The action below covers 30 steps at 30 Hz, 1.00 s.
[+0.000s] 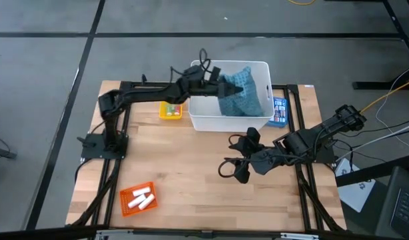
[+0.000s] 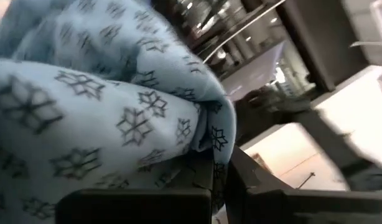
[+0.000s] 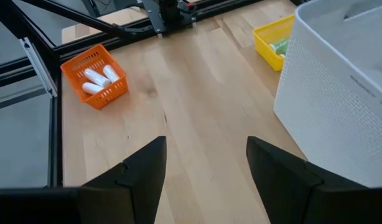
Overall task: Pick & place medical supplies in basket/bin
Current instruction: Put the blue gown into the white bin
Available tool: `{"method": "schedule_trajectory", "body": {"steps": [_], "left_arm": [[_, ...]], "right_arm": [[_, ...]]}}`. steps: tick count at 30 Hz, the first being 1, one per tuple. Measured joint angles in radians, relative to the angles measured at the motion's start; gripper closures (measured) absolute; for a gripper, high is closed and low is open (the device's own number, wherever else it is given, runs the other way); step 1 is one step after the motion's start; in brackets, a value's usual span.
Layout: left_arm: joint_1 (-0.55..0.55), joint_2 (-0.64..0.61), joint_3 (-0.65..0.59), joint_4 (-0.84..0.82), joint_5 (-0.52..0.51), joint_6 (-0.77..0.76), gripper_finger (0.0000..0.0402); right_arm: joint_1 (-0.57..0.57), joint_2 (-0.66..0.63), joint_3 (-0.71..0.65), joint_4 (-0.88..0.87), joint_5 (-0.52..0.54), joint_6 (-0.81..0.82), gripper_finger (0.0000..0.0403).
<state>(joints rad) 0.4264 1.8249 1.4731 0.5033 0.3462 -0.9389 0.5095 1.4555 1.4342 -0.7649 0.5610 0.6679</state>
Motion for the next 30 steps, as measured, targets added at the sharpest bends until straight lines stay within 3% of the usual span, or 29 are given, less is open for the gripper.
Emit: {"method": "schedule_trajectory", "body": {"steps": [3, 7, 10, 22, 30], "left_arm": [[0.009, 0.064, -0.002, 0.069, 0.024, -0.054, 0.04], [0.022, 0.13, -0.002, 0.325, 0.023, -0.137, 0.04], [0.033, 0.149, -0.001, 0.414, 0.026, -0.171, 0.04], [0.041, 0.149, -0.001, 0.274, 0.212, -0.33, 0.0395], [0.073, 0.062, 0.0, 0.194, 0.272, -0.283, 0.0335]], "right_arm": [[0.001, 0.0, 0.0, -0.014, 0.0, 0.017, 0.0179], [0.001, 0.0, 0.0, -0.016, 0.007, 0.024, 0.0179], [0.0, 0.0, 0.0, -0.016, 0.008, 0.024, 0.0179], [-0.005, 0.0, 0.0, -0.018, 0.018, 0.03, 0.0179], [-0.005, 0.0, 0.0, -0.021, 0.026, 0.03, 0.0179]]}}
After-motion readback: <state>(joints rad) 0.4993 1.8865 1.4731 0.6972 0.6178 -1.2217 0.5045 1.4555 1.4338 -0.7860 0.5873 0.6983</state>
